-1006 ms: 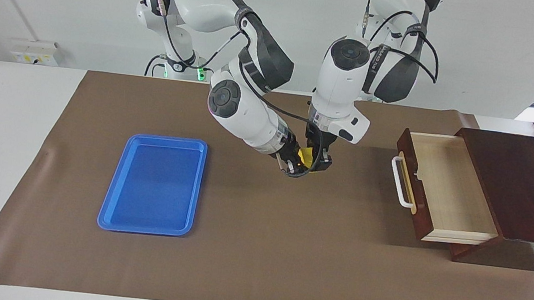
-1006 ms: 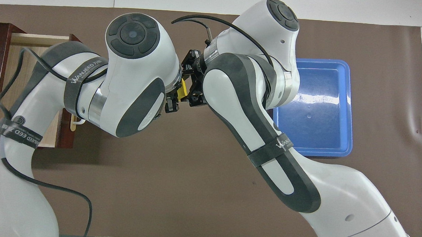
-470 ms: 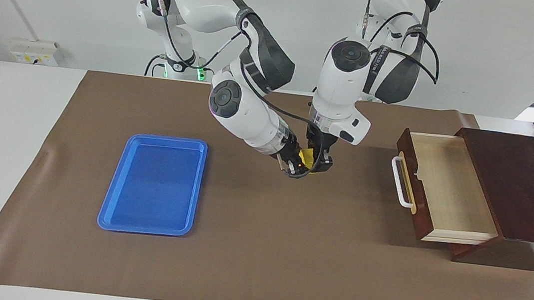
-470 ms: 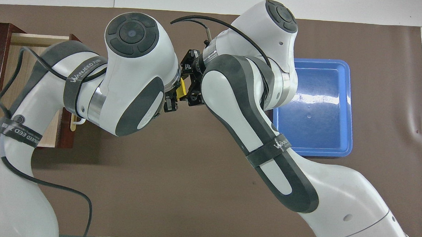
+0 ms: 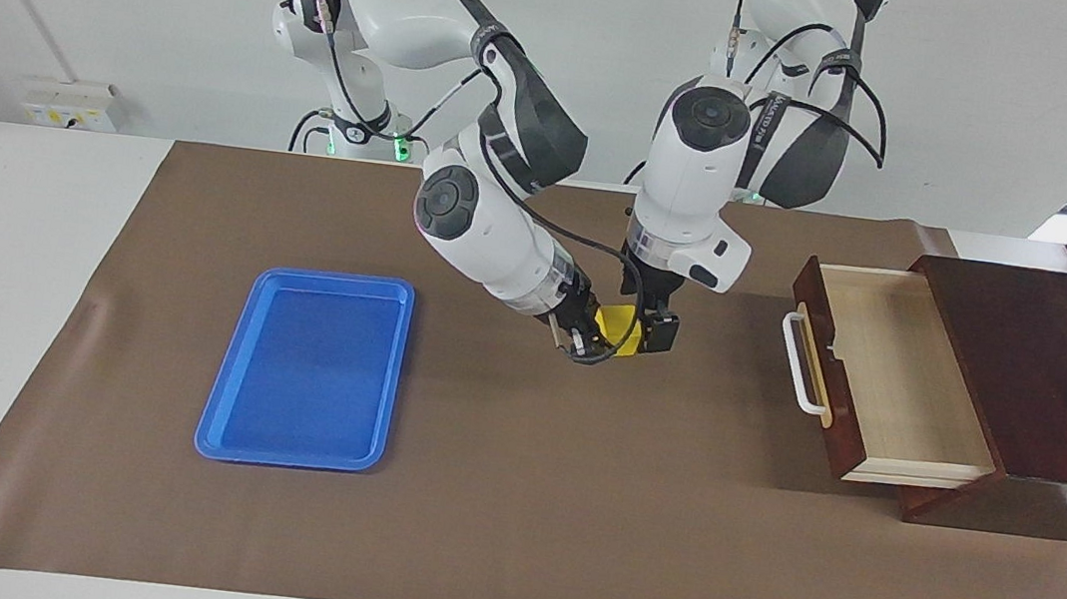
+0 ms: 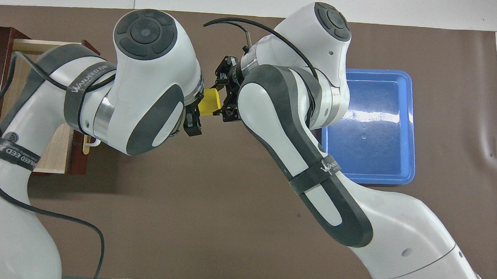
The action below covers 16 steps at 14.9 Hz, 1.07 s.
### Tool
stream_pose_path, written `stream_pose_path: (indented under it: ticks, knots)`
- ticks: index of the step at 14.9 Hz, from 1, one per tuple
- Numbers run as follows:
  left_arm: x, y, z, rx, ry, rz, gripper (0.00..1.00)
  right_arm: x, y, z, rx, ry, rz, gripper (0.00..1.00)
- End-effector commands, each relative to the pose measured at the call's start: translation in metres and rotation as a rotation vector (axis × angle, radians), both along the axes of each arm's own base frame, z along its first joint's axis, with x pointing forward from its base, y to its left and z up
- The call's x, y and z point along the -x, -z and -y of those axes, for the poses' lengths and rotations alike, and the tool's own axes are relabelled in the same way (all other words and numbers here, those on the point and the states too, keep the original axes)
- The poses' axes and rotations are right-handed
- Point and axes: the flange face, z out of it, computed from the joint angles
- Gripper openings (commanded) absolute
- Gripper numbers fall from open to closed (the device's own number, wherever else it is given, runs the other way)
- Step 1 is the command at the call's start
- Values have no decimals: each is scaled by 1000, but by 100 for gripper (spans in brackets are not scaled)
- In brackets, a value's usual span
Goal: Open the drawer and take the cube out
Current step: 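Carry the cube with the right gripper while the left gripper withdraws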
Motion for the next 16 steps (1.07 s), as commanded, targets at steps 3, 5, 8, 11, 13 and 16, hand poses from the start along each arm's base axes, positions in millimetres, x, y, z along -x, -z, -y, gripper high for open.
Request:
stream_pose_path:
  ticks: [3,5,8,11,13,16]
  knots:
    - [-33,0,-99,-20,-13,-46,100,-5,3,7,-1,19,10,0]
    - [-38,8,-133,-21,23,-66,100,-6,3,10,-8,11,17,0]
    - [-33,24,-173,-19,94,-105,100,-14,1,24,-15,32,17,0]
    - [-35,33,-201,-10,110,-86,100,-30,-6,59,-59,46,28,0]
    - [-31,40,-214,-9,135,-97,100,-43,-5,92,-79,45,31,0]
    - [-28,45,-232,-7,161,-104,100,-62,-6,155,-112,72,27,0]
